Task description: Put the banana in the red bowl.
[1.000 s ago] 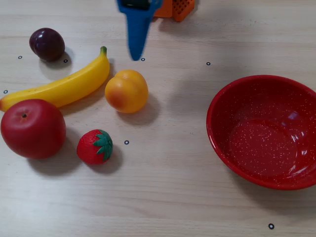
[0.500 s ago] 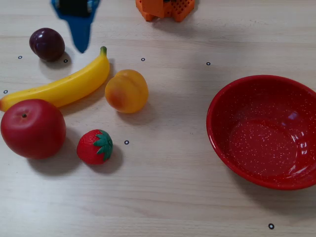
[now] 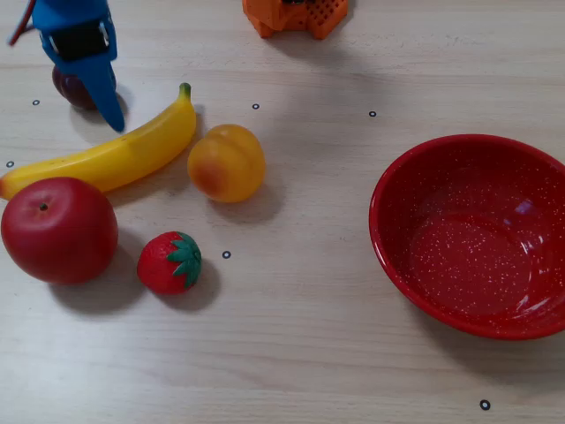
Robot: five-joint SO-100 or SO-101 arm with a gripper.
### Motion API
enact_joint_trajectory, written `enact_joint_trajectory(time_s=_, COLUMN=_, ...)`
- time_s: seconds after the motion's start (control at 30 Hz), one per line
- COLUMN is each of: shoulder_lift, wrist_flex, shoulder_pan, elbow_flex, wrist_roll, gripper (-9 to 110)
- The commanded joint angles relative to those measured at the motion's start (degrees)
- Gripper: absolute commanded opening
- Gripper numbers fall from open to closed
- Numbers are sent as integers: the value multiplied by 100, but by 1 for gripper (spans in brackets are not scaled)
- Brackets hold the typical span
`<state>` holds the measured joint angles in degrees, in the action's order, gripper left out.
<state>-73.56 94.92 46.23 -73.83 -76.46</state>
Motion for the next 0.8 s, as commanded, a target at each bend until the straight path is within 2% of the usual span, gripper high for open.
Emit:
enact_joint_trajectory(time_s=0.0, shoulder_lift=-211, wrist_flex=62, shoulder_pan=26, elbow_flex=519, wrist_roll=-299, gripper=45)
enact_joint_trajectory(time_s=0.4, shoulder_lift=554, wrist_flex=-352, shoulder_pan=-422, elbow_flex=686, wrist_roll=-185, gripper=46)
enact_joint_trajectory(time_s=0.77, shoulder_lift=1020, wrist_flex=-1714, shoulder_pan=-501, elbow_flex=475, wrist_roll=-18, gripper=50)
